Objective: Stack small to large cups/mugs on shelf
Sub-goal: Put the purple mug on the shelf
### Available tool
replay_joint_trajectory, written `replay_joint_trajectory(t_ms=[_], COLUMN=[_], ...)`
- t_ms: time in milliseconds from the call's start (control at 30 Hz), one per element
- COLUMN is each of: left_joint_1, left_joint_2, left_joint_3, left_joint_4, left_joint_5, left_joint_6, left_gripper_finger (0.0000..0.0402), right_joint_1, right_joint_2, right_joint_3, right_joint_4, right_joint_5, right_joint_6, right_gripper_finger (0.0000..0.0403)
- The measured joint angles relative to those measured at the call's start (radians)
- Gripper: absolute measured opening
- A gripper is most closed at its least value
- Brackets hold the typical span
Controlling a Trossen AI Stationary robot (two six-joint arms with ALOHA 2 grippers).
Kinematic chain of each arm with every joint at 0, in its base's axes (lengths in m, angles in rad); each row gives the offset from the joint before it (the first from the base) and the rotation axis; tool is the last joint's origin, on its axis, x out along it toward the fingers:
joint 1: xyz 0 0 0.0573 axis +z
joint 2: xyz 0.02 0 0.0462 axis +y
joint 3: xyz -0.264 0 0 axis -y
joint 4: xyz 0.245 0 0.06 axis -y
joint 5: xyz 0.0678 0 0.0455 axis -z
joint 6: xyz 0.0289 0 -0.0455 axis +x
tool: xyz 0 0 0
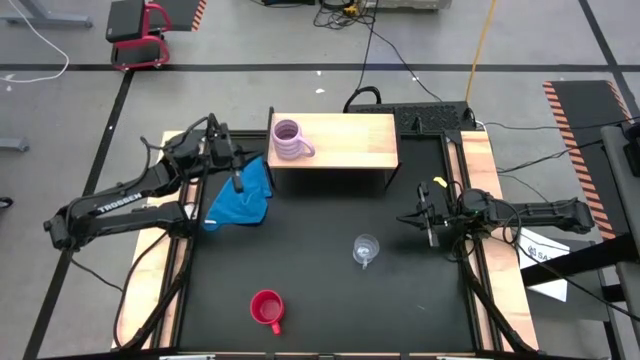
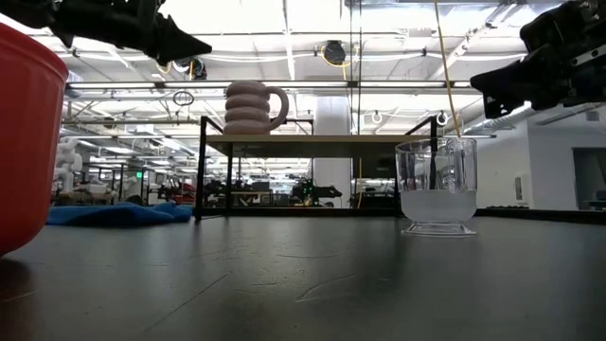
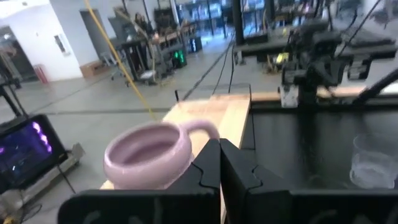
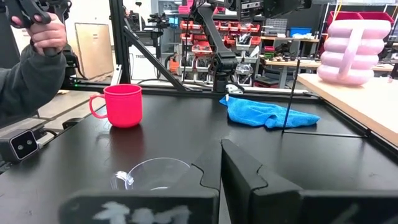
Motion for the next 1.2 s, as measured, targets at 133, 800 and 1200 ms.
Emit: replay_joint_trajectory(t_ms=[133,800,1200], left_joint_1=[0.0,0.0,0.0], left_joint_2=[-0.008,-0.009,-0.009], left_joint_3=[0.0,0.0,0.0], left_joint_4=[0.009,-0.008,-0.038], left_joint_5=[0.029,0.049,0.052], left_joint_6=[-0.005,-0.034,0.0], left_gripper_finger=[0.0001,0.0007,0.0003], right_joint_1=[0.0,-0.077,-0.171], right_joint_2=[0.0,0.292,0.613], right_joint_3=[0.0,0.135,0.335], right_joint_4=[0.001,0.203,0.223], right_joint_5=[0.0,0.157,0.07], right_joint_6=[0.005,0.098,0.095], right_gripper_finger=[0.0,0.0,0.0])
